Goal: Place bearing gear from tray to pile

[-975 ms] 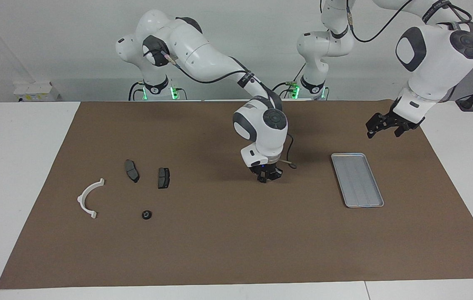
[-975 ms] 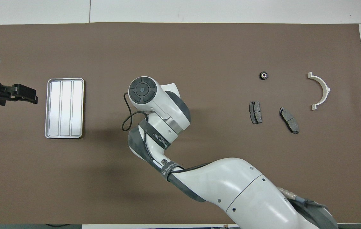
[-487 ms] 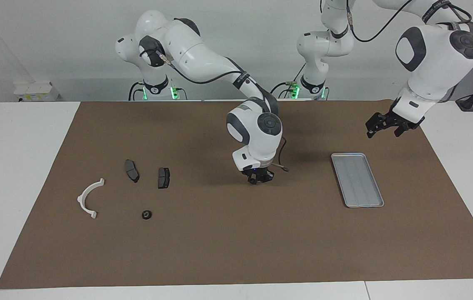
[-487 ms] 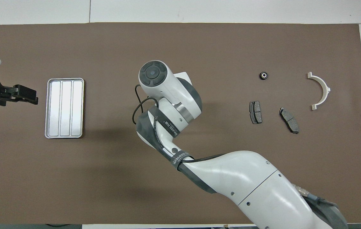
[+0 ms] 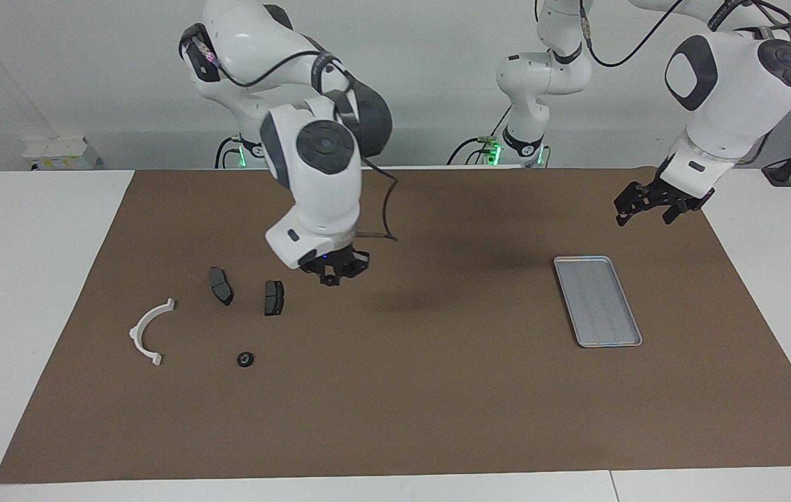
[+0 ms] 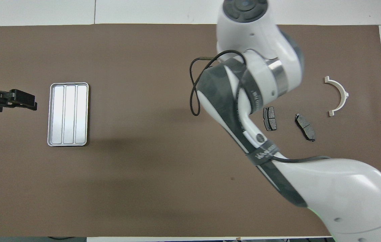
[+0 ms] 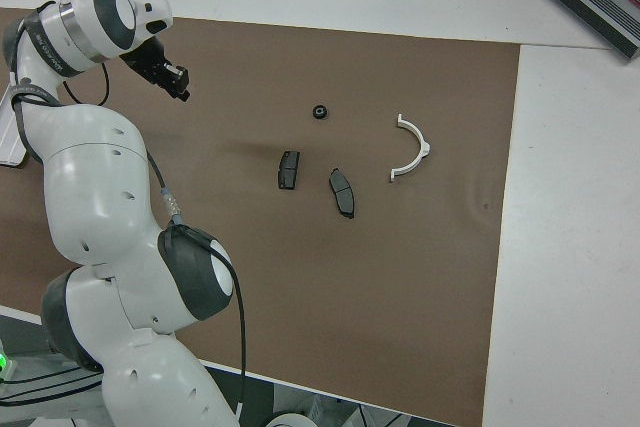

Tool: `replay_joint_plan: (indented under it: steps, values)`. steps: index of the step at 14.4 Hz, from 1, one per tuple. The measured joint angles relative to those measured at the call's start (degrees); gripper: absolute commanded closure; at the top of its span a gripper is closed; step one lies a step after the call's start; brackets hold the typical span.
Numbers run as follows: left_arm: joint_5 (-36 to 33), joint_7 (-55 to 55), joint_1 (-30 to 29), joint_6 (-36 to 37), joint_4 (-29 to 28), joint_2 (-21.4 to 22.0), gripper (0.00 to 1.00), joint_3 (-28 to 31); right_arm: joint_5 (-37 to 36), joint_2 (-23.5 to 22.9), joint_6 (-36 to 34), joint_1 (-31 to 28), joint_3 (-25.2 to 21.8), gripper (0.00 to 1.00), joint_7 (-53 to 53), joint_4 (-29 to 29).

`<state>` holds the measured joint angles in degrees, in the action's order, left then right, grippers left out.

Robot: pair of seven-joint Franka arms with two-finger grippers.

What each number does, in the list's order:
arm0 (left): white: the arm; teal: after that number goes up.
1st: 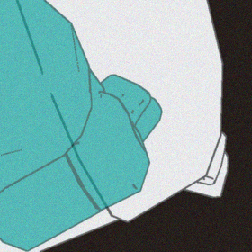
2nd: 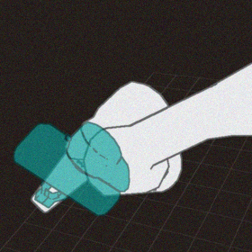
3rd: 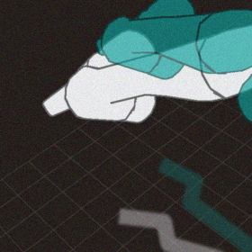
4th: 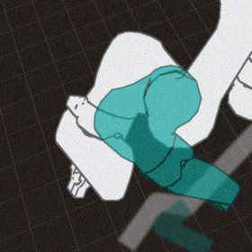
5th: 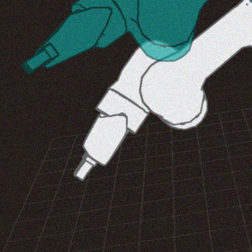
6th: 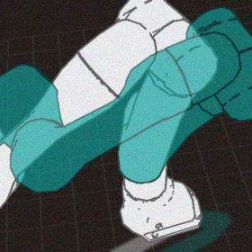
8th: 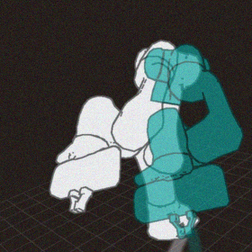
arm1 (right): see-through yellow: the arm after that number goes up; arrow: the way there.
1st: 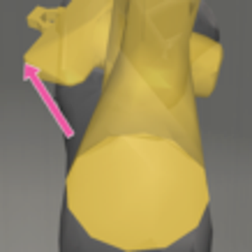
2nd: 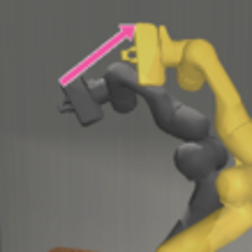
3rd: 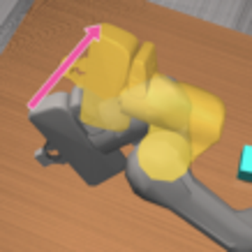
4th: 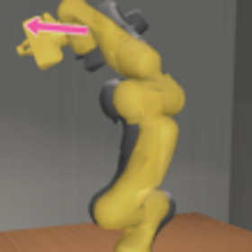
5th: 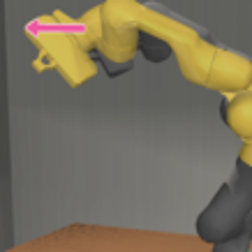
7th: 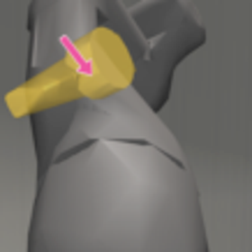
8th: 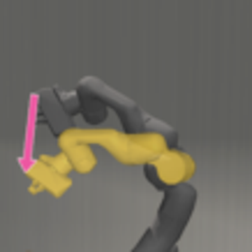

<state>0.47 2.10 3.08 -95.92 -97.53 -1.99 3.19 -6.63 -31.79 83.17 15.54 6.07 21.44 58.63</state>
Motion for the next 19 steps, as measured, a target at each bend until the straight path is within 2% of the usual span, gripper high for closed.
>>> replay_joint_plan:
  steps: [3, 7, 11, 17, 19]
  values:
    - [0.0, 0.0, -1.1, 2.2, 0.4, 0.1, 0.0, -1.3, 0.0, 3.2, -1.9, -8.4, -0.1, 1.0, -19.1, 0.1]
    - [0.0, -0.2, -1.2, 3.7, 0.4, 0.5, 0.0, -1.6, 0.1, 3.6, 1.5, -16.2, 0.1, 1.0, -32.5, 2.7]
    - [0.0, -3.1, -1.2, 4.4, -0.4, 1.5, 0.0, -1.8, 0.2, 3.8, 13.0, -19.9, 0.1, 1.0, -36.4, 12.7]
    - [0.0, -3.2, -1.3, 3.8, -1.0, 1.7, 0.0, -1.8, 0.2, 4.0, 33.2, -20.6, 0.1, 1.0, -36.5, 28.7]
    - [0.0, -3.2, -2.4, 3.3, -1.0, 1.8, 0.0, -2.6, 0.2, 3.7, 37.9, -21.2, 0.0, 1.0, -36.4, 32.7]
